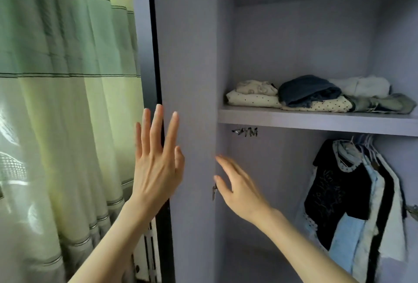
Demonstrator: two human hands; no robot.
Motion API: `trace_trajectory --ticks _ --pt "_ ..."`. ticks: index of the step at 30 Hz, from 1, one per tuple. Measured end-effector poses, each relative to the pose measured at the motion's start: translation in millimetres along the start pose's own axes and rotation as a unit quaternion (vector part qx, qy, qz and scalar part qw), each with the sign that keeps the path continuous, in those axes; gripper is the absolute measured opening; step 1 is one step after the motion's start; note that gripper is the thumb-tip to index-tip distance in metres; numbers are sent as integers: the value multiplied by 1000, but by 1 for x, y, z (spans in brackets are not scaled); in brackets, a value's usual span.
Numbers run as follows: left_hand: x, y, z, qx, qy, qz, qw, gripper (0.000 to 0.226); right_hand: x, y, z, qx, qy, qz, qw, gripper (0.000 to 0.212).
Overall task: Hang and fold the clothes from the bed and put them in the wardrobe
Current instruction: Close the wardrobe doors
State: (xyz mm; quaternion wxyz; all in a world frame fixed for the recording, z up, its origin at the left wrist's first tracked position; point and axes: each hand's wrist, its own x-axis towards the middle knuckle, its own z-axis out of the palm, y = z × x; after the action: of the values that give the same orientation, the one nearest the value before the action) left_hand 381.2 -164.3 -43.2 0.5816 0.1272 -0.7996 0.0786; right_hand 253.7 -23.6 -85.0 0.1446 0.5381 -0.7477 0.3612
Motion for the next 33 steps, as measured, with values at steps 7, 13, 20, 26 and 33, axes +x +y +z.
trace_trajectory --ticks 7,13,20,26,33 --pt "7 -39 6 -108 -64 -21 992 71 19 -20 18 0 -25 -33 999 55" --pt "8 -18 7 -179 -88 56 978 62 10 2 0 -15 -3 16 1000 55" --pt "23 42 24 -271 -149 170 936 55 -19 38 -44 54 135 100 984 47" --pt "43 105 95 -335 -219 208 892 55 -44 62 -82 -98 194 40 975 56" --pt "50 148 196 -159 -301 195 920 57 -36 145 -108 -231 120 97 961 71"
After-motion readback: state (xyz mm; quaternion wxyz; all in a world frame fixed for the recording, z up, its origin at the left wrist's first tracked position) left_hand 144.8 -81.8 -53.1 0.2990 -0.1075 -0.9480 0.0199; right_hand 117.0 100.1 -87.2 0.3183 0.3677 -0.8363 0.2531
